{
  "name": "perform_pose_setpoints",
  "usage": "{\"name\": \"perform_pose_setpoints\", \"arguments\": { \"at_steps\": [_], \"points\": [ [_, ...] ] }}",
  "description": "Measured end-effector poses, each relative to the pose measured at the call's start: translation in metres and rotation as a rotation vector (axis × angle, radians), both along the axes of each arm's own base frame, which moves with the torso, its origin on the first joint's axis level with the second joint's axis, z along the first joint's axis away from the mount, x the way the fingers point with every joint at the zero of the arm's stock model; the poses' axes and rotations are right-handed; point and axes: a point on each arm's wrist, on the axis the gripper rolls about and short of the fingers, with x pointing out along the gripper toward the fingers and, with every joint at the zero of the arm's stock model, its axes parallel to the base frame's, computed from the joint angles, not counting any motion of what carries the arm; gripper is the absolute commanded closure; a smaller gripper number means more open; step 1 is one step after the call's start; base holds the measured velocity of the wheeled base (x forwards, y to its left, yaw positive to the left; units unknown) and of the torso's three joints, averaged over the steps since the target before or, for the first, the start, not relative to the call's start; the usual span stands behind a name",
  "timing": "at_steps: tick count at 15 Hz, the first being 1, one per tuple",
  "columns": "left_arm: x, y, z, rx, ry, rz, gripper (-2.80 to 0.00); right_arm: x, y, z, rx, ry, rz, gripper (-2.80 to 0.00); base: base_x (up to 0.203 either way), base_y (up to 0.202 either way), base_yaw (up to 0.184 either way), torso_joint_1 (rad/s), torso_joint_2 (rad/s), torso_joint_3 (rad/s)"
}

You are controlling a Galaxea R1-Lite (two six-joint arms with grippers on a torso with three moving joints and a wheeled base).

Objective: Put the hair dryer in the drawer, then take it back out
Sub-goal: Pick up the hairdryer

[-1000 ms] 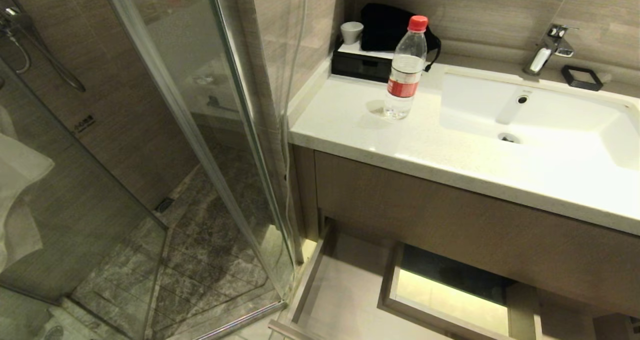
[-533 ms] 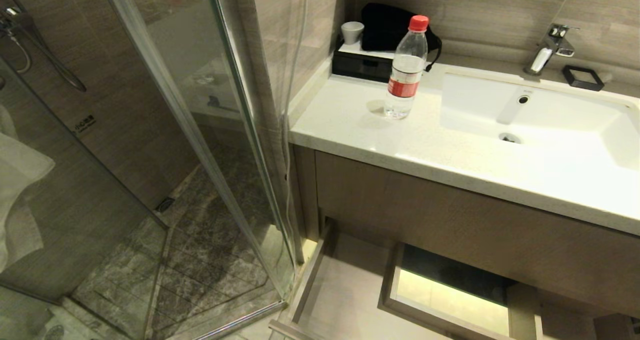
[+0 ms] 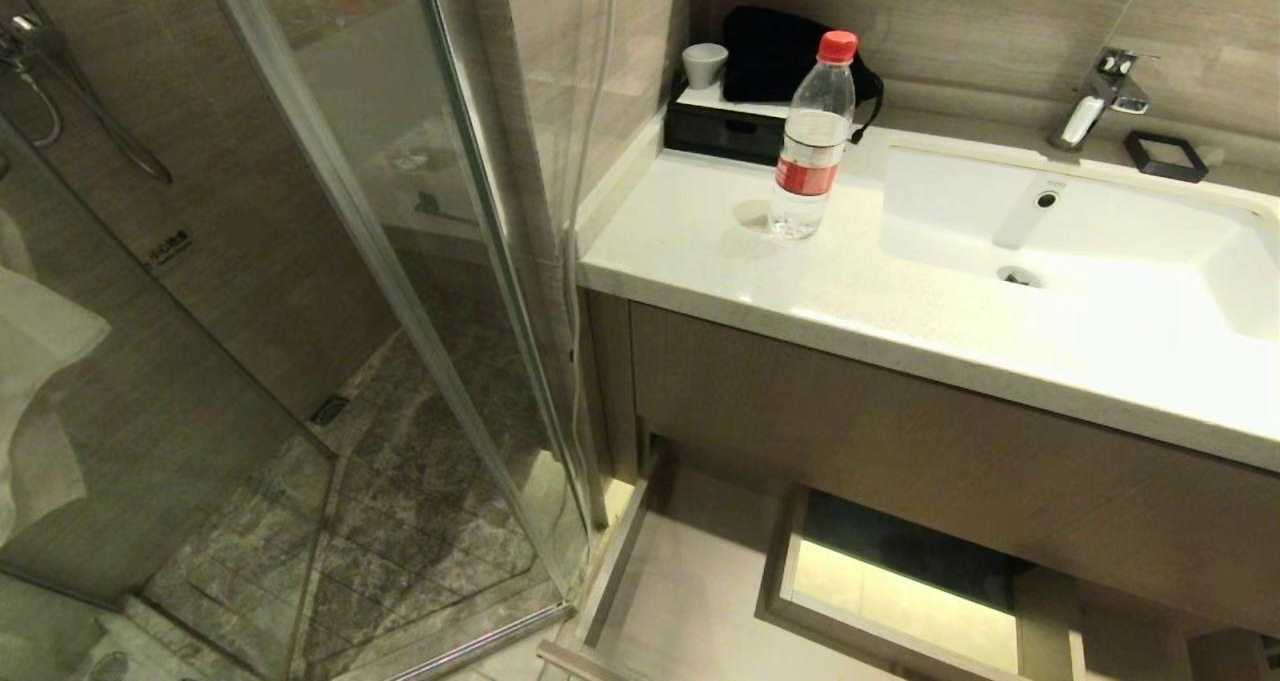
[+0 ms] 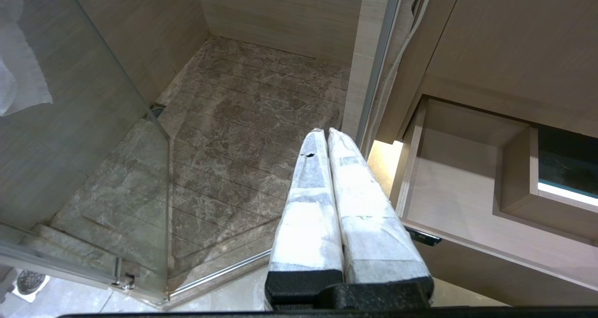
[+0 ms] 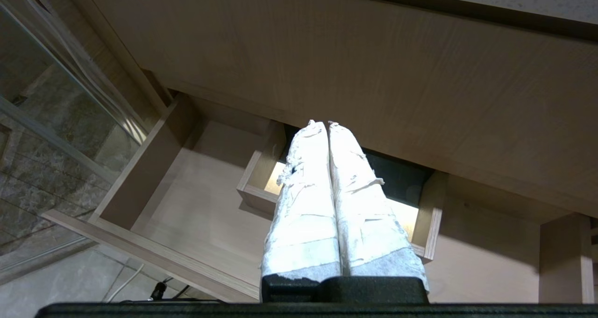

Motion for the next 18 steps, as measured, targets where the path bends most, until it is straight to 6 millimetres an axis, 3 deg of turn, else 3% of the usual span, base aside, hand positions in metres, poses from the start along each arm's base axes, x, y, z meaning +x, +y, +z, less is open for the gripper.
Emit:
{"name": "perform_pose_setpoints", "arguments": {
  "at_steps": [11, 18],
  "points": [
    [0.0, 0.0, 0.0, 0.0, 0.0, 0.0, 0.0, 0.0, 0.0, 0.0, 0.002, 0.0, -0.001, 0.0, 0.001, 0.001, 0.005, 0.0, 0.0, 0.0],
    [0.0, 0.0, 0.0, 0.0, 0.0, 0.0, 0.0, 0.0, 0.0, 0.0, 0.023, 0.0, -0.002, 0.0, 0.004, -0.003, 0.167, 0.005, 0.0, 0.001]
  ]
}}
